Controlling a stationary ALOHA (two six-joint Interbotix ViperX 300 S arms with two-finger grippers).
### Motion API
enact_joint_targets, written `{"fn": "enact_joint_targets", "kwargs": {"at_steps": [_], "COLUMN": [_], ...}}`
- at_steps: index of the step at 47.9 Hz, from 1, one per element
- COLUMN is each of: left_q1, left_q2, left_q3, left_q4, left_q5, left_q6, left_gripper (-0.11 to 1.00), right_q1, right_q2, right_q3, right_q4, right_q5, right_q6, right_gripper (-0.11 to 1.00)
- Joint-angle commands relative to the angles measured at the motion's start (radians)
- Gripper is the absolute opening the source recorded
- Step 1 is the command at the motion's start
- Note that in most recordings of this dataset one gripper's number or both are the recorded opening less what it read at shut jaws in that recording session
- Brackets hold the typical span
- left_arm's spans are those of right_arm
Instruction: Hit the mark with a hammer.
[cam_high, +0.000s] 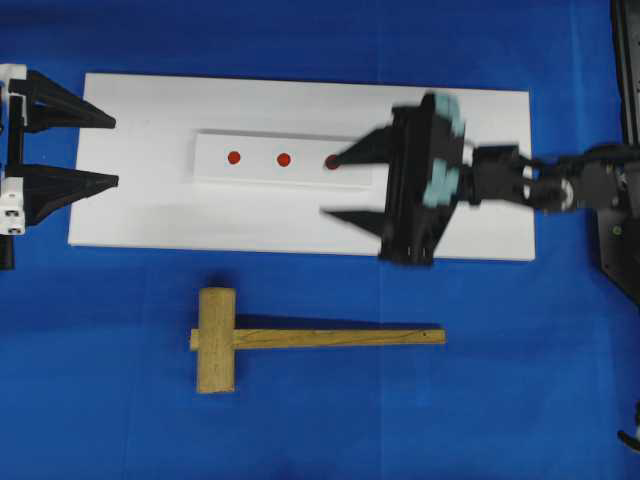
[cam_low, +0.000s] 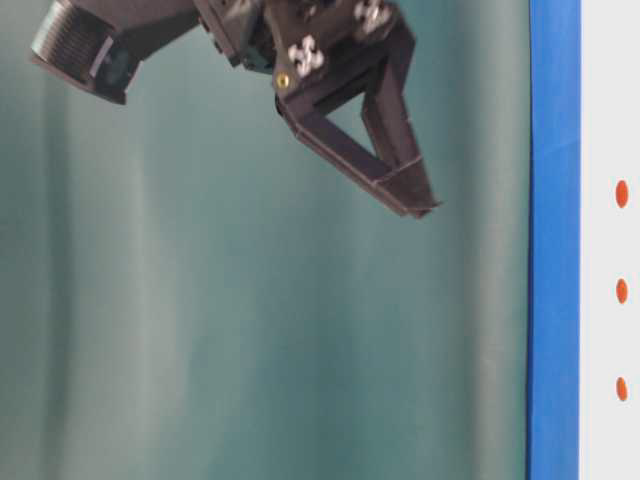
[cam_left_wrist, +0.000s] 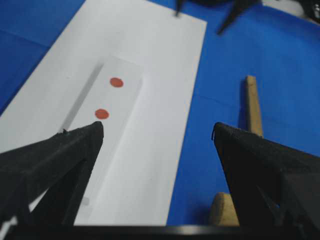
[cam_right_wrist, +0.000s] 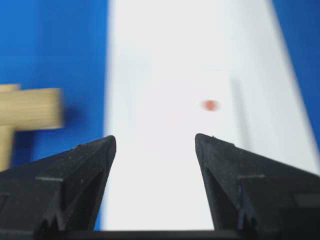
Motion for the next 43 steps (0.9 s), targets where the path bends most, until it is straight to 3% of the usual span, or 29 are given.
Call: {"fn": "enact_joint_targets", "kwargs": {"at_steps": [1, 17, 29, 43], "left_q1": [0.003, 0.003, 0.002, 0.003], "left_q2": [0.0, -0.034, -0.124, -0.235], "left_q3": [-0.008, -0.008, 0.006, 0.038], "left_q4": [-0.002, 0.005, 0.0, 0.0], "left_q5": [0.008, 0.051, 0.104, 0.152], "left_q6": [0.005, 0.032, 0.179, 0.204], "left_gripper": [0.89, 0.89, 0.89, 0.89], "right_q1": [-0.048, -0.081, -0.1, -0.1], "right_q2": [-0.026, -0.11, -0.344, -0.611], "right_q3": [-0.011, 0.023, 0.156, 0.302], "right_q4": [-0.003, -0.02, -0.021, -0.021], "right_q5": [0.026, 0.06, 0.061, 0.172], "right_q6": [-0.012, -0.029, -0.048, -0.051], "right_gripper": [0.55, 0.55, 0.55, 0.55]}}
